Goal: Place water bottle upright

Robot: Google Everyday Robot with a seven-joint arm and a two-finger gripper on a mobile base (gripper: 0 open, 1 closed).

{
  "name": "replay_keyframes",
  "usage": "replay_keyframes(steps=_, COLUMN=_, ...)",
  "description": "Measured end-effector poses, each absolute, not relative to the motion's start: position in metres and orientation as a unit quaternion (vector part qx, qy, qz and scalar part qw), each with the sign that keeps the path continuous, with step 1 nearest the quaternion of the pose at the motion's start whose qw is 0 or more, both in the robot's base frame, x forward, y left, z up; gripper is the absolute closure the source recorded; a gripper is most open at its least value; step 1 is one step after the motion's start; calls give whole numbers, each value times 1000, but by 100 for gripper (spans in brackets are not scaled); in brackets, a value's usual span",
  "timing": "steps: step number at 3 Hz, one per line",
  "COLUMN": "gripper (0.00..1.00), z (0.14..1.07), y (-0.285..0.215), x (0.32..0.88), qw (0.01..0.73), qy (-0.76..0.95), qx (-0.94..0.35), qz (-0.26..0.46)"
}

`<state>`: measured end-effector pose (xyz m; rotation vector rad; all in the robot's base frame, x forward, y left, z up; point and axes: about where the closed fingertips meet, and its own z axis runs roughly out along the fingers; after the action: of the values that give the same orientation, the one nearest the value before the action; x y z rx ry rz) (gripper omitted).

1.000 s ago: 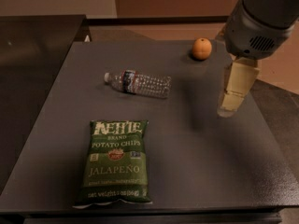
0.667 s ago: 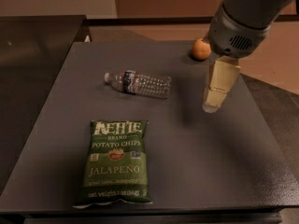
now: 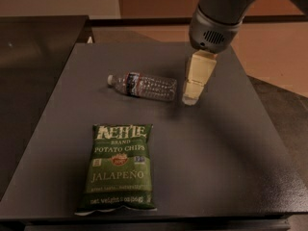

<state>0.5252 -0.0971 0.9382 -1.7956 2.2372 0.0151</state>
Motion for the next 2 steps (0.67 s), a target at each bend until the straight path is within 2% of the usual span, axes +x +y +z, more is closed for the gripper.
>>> replay_keyframes(steps=2, gripper=0, z=926, y=-46, x=550, qw=124, qy=784, qx=-607, qz=29)
